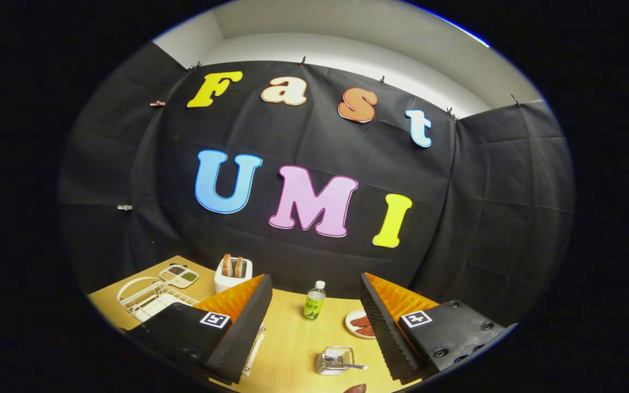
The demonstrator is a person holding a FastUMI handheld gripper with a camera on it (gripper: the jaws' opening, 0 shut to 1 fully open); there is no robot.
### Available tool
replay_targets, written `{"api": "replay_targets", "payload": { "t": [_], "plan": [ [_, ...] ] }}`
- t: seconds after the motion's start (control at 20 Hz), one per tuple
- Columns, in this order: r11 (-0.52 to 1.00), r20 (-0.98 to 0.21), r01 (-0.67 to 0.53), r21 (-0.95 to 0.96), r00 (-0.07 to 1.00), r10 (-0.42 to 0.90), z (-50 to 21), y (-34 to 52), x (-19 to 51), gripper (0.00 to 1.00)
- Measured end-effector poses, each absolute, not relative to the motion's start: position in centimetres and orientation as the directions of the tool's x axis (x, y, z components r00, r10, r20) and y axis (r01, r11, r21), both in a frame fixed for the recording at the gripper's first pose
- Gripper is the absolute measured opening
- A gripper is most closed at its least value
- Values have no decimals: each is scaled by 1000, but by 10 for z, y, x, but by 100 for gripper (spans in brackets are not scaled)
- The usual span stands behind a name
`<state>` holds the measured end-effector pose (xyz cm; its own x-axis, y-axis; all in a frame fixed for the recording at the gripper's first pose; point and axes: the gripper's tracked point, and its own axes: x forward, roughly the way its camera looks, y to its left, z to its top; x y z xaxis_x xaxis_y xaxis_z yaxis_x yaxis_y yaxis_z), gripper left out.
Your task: Take the plate from the dish rack, then take the spoon from the basket and place it into the plate.
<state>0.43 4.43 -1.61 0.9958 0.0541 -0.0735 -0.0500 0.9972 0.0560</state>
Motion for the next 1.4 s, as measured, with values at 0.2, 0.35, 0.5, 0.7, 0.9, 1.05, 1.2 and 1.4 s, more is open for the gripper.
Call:
{"api": "replay_targets", "payload": {
  "t": [0.2,0.35,0.5,0.7,0.9,1.05,1.2,1.4],
  "plan": [
    [991,-151,-95,89,983,108,-33,74,14,97],
    [986,-225,-125,109,963,147,-52,102,22,97],
    [984,-296,-137,117,940,166,-75,125,34,98],
    [987,-424,-129,97,892,158,-123,150,51,98],
    [989,-540,-111,98,829,147,-179,170,62,97],
    [992,-612,-87,92,781,125,-219,178,68,96],
    [992,-669,-53,110,735,114,-252,189,73,94],
    [996,-733,3,91,677,64,-284,193,75,60]
  ]
}}
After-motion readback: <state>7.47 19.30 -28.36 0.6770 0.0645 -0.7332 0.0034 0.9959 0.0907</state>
